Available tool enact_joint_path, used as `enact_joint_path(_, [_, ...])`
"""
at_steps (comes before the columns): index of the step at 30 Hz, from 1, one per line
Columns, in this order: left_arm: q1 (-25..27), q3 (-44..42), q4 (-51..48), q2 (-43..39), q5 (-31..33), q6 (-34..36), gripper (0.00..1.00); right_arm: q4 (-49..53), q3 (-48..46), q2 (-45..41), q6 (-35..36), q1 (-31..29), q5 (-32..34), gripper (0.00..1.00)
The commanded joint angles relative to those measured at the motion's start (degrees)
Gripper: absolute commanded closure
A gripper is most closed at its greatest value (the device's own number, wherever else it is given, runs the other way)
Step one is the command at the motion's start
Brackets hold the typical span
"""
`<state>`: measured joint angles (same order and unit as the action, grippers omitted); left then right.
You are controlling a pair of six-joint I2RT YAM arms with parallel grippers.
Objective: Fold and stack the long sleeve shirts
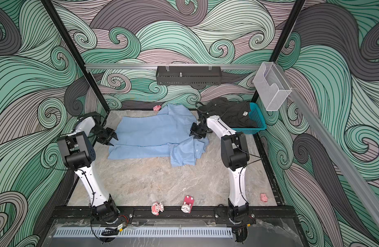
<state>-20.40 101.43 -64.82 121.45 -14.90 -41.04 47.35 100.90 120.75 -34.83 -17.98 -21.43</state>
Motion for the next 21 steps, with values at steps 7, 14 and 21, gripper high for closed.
enact_joint_path(7, [5.1, -5.5, -1.3, -2.7, -4.3, 4.0, 0.51, 1.4, 0.1, 1.9, 6.5, 0.8, 8.9, 0.54])
enact_joint_path(14, [5.5, -6.6, -0.3, 3.2, -3.4, 3.3, 0.51, 3.0, 1.3, 7.9, 8.9, 1.2, 10.2, 0.54])
enact_joint_path(21, [5.5, -9.7, -2.6, 5.5, -0.2, 4.5, 0.51, 3.4, -6.8, 5.5, 9.4, 0.8, 9.8, 0.54])
